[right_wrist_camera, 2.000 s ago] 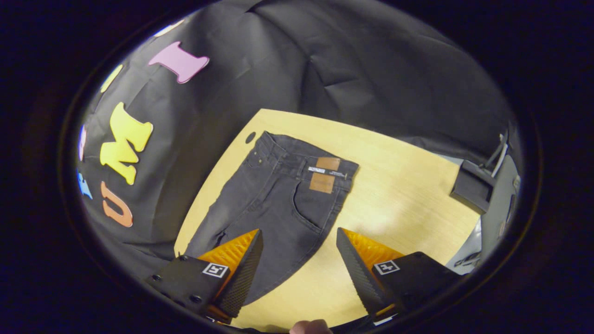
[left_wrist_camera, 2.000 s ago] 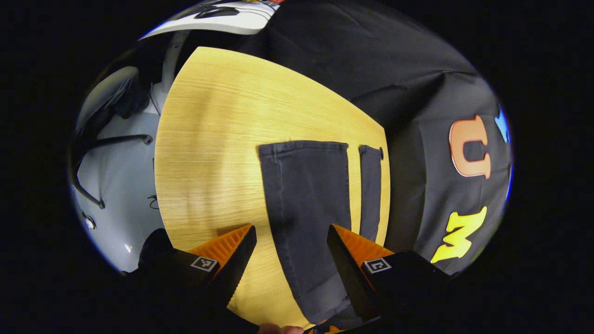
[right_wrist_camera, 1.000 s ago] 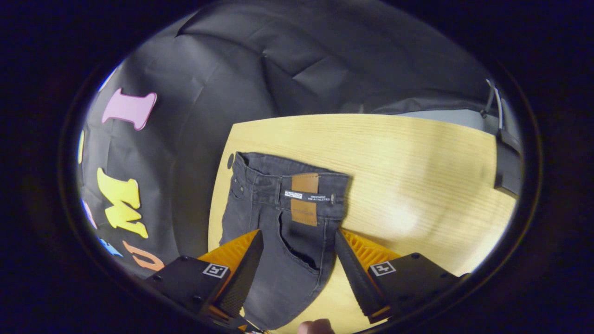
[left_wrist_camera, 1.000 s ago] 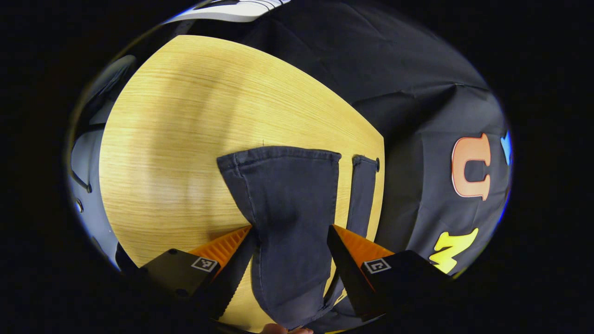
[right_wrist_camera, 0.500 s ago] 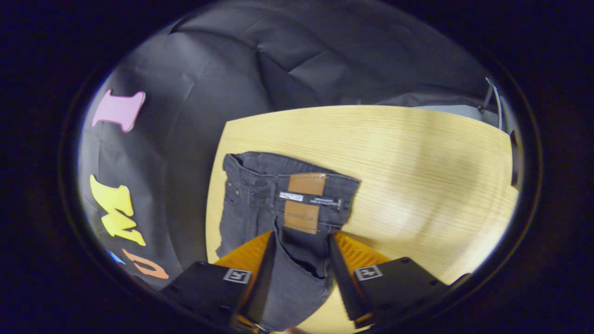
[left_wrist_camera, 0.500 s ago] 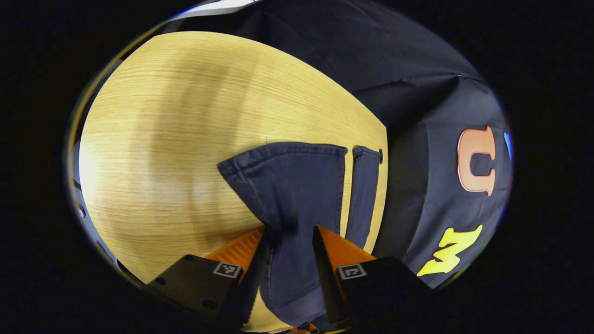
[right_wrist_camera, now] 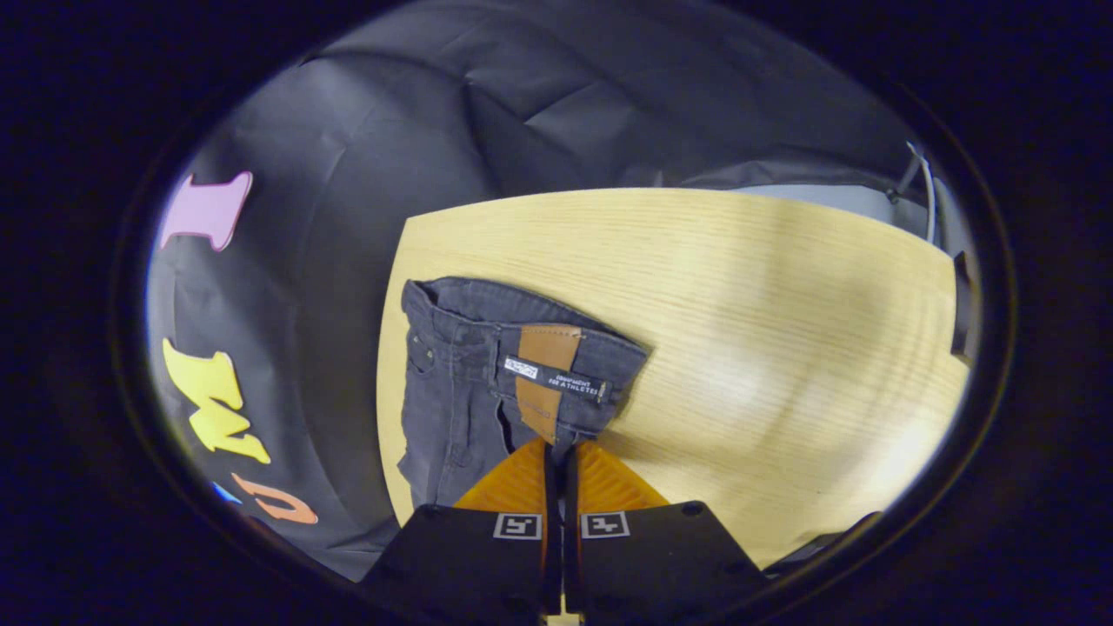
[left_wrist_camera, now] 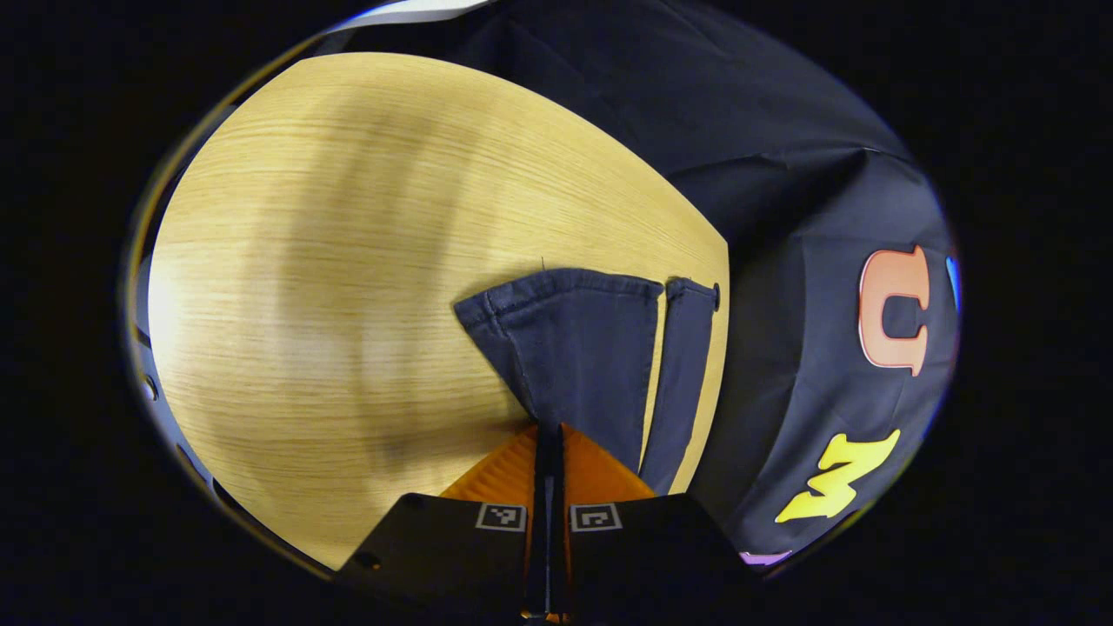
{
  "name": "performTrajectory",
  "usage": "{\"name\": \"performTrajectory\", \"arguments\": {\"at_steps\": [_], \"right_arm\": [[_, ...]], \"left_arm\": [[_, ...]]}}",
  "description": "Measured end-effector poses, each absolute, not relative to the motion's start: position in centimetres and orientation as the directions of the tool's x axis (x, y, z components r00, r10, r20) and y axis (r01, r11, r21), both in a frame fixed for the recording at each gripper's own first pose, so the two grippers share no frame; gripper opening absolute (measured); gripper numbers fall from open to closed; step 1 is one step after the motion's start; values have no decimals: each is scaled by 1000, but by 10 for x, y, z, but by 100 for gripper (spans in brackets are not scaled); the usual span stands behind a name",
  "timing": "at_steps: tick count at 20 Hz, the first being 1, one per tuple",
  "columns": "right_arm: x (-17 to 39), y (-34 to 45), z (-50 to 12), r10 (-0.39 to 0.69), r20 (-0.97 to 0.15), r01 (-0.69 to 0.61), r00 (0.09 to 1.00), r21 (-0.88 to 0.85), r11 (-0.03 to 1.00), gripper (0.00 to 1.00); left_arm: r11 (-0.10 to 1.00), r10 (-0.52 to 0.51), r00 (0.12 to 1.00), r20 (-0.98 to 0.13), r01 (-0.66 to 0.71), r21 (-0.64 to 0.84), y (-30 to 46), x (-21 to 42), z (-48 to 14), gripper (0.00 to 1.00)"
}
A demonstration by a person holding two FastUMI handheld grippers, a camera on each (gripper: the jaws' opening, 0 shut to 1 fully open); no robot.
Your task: Grasp the waist and the cuffs of the jeans and fold them to make the two legs overlap; first hold the waist and fold one-third of the jeans toward the cuffs, then hold the cuffs and fold the remaining one-third in the same direction to finish folding.
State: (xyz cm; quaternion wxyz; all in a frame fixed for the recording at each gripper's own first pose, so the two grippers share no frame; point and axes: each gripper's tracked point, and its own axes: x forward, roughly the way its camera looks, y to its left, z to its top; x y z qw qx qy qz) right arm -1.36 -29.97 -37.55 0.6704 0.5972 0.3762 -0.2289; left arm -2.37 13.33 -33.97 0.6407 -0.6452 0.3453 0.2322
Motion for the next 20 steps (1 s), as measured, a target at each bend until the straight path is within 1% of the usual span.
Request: {"name": "performTrajectory", "arguments": {"at_steps": [1,3,4,5,8,11,12,16,17,18,20], "right_arm": [[-12,-298,-370,143,-771,749,621,637,180,2],[-9,-298,-360,145,-754,737,640,657,162,2],[-9,-297,-356,147,-748,731,648,664,157,0],[-9,-297,-351,150,-742,725,653,670,158,2],[-5,-297,-330,157,-724,707,672,690,156,2],[5,-295,-303,168,-701,685,693,713,148,1],[11,-293,-295,173,-695,678,698,719,152,0],[44,-290,-264,195,-678,650,709,735,192,2],[54,-290,-257,200,-673,642,712,739,202,0],[63,-290,-252,201,-671,637,714,741,213,2],[82,-289,-241,205,-666,627,717,745,228,2]], "left_arm": [[70,-154,656,-739,-739,-671,134,-23,-334,5],[102,-174,649,-741,-737,-669,131,-25,-325,4],[114,-184,644,-742,-736,-667,129,-23,-320,4],[121,-198,646,-737,-730,-673,127,-22,-312,4],[152,-215,663,-718,-703,-695,124,-11,-288,4],[161,-221,686,-694,-676,-719,128,4,-263,4],[162,-225,691,-687,-668,-726,130,9,-255,4],[168,-243,687,-685,-665,-727,137,37,-238,4],[166,-249,681,-688,-670,-723,139,44,-235,4],[168,-252,677,-692,-673,-720,140,52,-233,3],[205,-266,661,-702,-673,-711,137,68,-228,3]]}}
